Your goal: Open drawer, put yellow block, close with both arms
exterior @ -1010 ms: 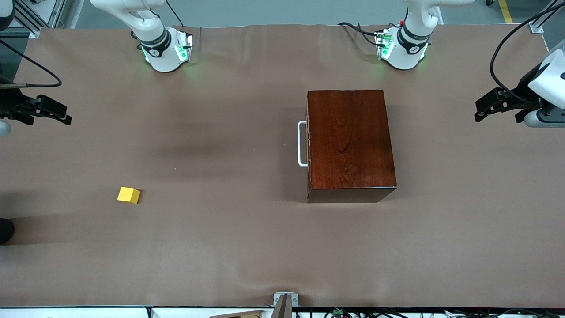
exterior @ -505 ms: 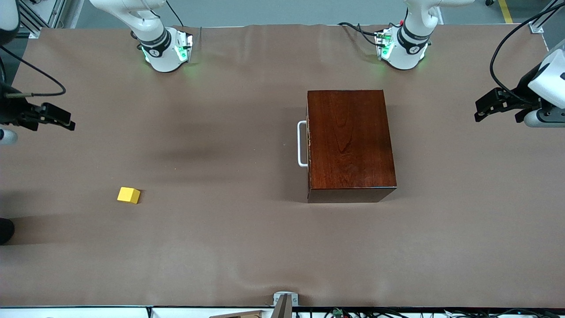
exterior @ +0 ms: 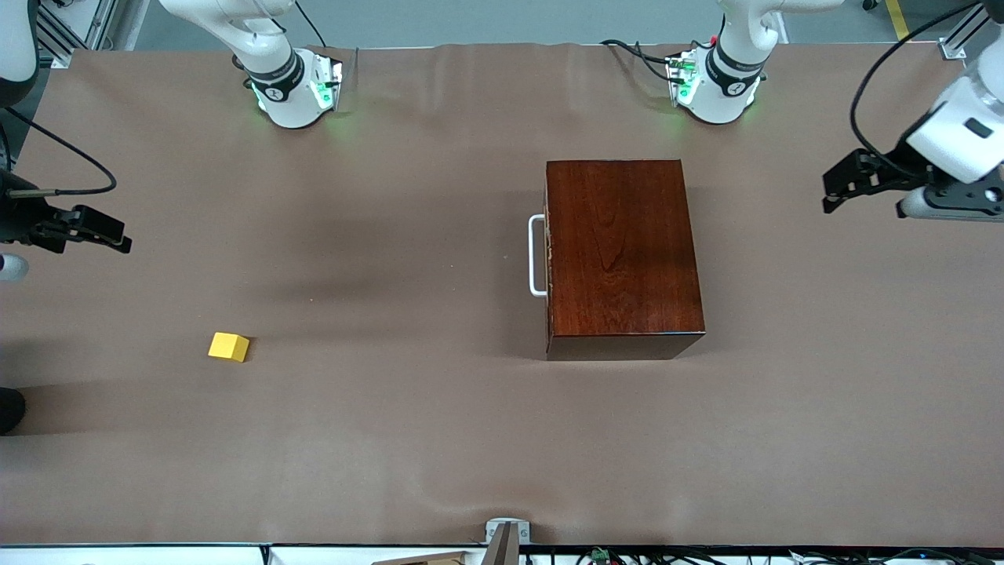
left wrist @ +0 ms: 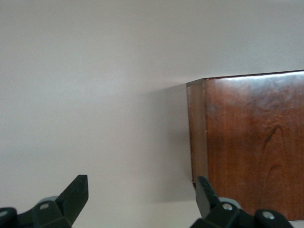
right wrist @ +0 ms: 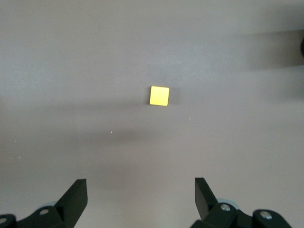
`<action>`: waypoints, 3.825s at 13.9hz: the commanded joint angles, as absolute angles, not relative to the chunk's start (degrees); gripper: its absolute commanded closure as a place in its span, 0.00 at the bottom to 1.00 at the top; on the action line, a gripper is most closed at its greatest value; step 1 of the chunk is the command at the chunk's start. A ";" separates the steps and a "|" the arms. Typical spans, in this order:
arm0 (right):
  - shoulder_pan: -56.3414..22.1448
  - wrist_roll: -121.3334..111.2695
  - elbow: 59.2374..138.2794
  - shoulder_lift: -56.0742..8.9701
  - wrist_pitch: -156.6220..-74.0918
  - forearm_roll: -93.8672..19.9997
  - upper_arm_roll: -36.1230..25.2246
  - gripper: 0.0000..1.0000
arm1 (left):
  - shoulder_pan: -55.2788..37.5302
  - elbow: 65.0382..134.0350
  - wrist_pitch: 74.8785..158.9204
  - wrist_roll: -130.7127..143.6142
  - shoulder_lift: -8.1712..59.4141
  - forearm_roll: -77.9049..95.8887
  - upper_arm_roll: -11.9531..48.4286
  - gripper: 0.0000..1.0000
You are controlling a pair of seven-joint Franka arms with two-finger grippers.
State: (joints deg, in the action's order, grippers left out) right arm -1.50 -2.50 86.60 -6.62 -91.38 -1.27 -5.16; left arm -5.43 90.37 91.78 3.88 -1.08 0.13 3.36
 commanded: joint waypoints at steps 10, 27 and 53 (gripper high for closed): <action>1.85 -2.11 77.62 -20.28 -100.02 -3.33 -4.39 0.00 | -17.37 75.68 94.99 49.63 15.54 -0.78 25.05 0.00; 0.35 -2.20 77.34 -36.82 -104.94 -5.19 -4.22 0.00 | -34.10 74.71 101.51 65.04 35.68 -19.24 24.08 0.00; 0.97 -2.37 101.16 -36.39 -131.75 -0.35 -4.31 0.03 | -33.22 79.19 107.49 58.80 41.40 -23.91 23.55 0.00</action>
State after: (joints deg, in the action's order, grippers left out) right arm 0.56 -2.53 99.73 -37.82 -131.86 -1.22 -4.64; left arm -33.23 78.65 107.92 58.66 41.31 -22.27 23.75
